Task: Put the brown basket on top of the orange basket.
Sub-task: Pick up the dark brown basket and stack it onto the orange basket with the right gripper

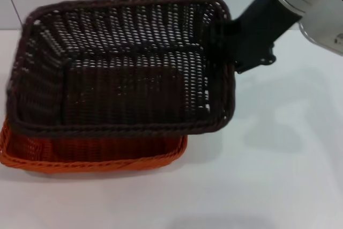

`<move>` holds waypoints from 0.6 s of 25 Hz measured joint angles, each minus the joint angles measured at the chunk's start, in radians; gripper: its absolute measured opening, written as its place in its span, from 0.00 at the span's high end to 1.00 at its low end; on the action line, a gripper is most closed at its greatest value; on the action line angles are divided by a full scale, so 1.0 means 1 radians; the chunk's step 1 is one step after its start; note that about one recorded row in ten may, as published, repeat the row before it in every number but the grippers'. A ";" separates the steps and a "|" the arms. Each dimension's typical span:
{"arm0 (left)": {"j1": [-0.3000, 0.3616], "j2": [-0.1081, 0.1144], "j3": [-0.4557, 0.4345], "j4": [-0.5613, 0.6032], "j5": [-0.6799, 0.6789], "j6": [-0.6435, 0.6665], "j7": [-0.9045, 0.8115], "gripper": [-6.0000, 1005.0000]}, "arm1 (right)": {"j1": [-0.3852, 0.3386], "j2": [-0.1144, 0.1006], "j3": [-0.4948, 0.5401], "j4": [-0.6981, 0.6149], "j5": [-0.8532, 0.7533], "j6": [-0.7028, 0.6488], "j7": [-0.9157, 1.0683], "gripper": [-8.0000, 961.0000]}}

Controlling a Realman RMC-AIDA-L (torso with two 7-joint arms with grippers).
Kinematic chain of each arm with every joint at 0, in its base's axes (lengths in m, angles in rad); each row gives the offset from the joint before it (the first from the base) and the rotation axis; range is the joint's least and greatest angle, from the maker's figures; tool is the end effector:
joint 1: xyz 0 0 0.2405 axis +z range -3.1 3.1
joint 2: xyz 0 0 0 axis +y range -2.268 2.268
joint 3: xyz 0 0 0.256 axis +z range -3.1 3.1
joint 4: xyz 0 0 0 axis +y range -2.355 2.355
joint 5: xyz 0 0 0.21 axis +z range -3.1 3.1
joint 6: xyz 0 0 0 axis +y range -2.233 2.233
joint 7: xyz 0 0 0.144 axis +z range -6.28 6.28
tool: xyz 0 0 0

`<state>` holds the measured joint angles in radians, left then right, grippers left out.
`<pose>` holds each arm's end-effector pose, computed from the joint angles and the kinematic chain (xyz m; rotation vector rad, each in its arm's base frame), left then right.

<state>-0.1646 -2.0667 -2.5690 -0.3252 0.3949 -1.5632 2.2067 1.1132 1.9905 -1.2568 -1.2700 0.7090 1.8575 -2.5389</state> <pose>-0.3962 0.2192 0.1603 -0.8640 -0.4985 -1.2734 0.0194 0.3835 0.0337 2.0391 2.0900 0.4939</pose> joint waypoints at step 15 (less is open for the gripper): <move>0.014 0.002 0.013 0.000 0.013 -0.047 -0.002 0.40 | 0.168 0.024 0.019 0.296 -0.035 -0.163 -0.070 0.85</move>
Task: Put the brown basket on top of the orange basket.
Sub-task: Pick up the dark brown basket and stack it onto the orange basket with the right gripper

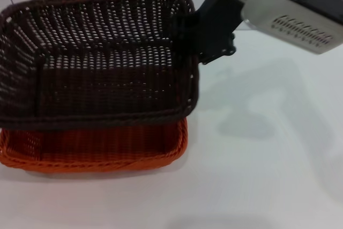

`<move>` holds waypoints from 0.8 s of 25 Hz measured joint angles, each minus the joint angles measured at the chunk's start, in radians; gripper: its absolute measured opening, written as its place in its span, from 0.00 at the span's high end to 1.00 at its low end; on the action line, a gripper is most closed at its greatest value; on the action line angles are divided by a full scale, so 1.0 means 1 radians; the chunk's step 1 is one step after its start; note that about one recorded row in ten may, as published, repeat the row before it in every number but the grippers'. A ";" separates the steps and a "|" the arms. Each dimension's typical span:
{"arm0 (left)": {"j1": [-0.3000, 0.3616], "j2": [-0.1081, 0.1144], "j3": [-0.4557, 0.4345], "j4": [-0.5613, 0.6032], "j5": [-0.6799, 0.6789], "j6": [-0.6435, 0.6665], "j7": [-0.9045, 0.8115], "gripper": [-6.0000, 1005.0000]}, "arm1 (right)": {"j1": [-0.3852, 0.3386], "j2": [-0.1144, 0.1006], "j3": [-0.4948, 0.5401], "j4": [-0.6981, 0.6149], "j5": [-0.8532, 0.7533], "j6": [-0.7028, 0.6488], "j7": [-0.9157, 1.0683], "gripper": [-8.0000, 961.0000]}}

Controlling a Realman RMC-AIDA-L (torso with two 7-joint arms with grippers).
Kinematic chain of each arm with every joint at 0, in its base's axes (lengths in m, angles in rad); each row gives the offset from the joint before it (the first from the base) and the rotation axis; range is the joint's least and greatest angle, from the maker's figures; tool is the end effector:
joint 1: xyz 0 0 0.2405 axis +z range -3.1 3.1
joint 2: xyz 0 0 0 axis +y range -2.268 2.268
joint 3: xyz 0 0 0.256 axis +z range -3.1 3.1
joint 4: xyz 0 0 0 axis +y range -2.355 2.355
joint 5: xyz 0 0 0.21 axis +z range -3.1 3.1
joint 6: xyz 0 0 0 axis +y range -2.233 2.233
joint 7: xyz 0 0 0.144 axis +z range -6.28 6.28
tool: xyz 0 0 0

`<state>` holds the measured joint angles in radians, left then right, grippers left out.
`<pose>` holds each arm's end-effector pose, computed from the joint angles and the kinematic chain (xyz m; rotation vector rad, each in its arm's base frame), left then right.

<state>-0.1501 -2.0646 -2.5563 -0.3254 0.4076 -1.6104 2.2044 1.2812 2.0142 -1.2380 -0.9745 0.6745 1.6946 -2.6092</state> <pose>-0.3914 0.2137 0.1595 -0.8982 -0.4656 -1.2868 -0.0040 0.4076 -0.0030 2.0052 2.1155 0.4638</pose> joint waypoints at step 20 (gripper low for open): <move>0.040 0.005 0.035 -0.008 0.001 -0.051 -0.005 0.40 | 0.001 0.065 -0.019 0.022 -0.006 -0.038 -0.001 0.84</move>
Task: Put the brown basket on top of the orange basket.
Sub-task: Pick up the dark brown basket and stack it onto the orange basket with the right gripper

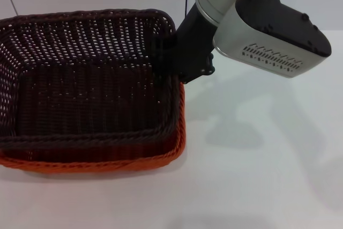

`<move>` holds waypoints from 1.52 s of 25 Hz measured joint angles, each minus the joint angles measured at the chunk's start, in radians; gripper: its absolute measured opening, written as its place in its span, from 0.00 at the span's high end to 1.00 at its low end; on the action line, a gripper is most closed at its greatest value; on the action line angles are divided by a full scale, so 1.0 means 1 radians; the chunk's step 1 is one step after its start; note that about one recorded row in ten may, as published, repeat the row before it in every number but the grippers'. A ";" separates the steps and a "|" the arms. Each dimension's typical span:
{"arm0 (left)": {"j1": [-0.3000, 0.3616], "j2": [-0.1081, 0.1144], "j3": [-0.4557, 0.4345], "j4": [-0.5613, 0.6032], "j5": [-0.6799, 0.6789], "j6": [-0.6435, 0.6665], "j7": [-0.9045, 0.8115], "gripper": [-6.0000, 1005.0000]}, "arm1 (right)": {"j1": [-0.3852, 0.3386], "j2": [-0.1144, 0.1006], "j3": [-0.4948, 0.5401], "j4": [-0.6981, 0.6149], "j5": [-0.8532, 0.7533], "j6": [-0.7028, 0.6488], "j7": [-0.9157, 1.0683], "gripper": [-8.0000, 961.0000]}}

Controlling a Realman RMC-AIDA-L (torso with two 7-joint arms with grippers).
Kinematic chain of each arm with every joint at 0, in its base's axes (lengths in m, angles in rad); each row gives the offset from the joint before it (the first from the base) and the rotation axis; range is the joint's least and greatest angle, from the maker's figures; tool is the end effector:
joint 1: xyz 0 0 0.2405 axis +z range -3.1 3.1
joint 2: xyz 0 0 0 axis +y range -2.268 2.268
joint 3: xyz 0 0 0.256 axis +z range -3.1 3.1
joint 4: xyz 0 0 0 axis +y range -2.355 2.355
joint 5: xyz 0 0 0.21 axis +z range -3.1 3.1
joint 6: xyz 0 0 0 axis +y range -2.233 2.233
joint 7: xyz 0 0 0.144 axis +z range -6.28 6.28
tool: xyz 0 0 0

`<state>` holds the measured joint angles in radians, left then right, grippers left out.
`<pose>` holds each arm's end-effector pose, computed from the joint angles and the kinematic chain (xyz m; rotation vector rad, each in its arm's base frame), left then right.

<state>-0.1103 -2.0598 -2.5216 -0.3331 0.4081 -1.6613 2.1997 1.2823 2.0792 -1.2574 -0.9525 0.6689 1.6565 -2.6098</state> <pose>-0.3893 0.2001 0.1595 -0.9371 -0.4344 -1.2883 -0.0064 0.3952 -0.0327 1.9838 2.1181 0.4041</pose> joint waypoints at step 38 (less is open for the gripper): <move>0.004 -0.006 0.012 0.036 0.001 -0.086 0.011 0.40 | -0.284 -0.002 -0.098 -0.266 0.127 -0.063 0.094 0.72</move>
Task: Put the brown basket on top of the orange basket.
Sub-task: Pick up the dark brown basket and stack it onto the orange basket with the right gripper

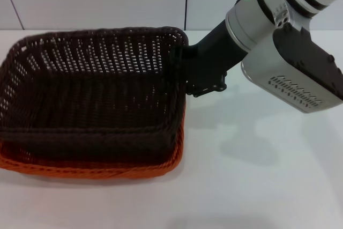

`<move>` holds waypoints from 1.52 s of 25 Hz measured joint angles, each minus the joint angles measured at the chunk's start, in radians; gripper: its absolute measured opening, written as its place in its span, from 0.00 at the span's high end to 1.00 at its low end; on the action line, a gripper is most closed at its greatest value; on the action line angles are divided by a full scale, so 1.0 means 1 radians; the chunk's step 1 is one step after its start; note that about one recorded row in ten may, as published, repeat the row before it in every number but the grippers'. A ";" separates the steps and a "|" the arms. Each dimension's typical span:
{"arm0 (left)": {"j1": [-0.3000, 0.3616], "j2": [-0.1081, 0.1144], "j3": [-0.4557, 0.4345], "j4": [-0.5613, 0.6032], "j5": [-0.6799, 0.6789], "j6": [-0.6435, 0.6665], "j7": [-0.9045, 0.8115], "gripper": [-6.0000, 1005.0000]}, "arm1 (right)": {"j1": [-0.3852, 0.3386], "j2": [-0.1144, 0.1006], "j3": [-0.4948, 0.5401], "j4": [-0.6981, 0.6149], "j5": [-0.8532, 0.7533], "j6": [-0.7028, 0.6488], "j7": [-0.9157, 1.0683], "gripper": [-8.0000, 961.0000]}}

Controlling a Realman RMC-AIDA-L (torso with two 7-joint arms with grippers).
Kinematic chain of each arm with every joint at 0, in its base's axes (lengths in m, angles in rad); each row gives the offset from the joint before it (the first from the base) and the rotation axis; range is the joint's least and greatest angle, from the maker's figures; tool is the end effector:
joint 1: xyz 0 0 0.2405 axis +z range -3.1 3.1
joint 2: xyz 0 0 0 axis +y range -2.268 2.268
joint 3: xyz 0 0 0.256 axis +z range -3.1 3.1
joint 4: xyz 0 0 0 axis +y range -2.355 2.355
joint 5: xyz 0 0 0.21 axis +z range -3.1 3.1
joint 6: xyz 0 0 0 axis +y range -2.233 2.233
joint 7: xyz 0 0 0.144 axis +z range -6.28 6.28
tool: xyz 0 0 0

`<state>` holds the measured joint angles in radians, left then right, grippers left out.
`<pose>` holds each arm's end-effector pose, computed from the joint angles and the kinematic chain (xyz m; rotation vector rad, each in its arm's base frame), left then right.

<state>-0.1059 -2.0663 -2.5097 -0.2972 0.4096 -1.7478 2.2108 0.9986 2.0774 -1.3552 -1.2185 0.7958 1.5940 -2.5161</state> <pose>-0.3814 0.1923 0.1502 -0.9570 -0.3960 -1.3212 0.0330 0.3791 -0.0223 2.2131 2.1240 0.3418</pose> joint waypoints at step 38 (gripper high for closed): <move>0.021 0.005 -0.011 0.026 -0.004 -0.090 0.005 0.40 | -0.195 0.005 -0.185 -0.303 -0.001 -0.078 0.130 0.60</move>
<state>-0.0848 -2.0609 -2.5204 -0.2714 0.4059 -1.8377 2.2153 0.8034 2.0820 -1.5398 -1.5211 0.7944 1.5163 -2.3857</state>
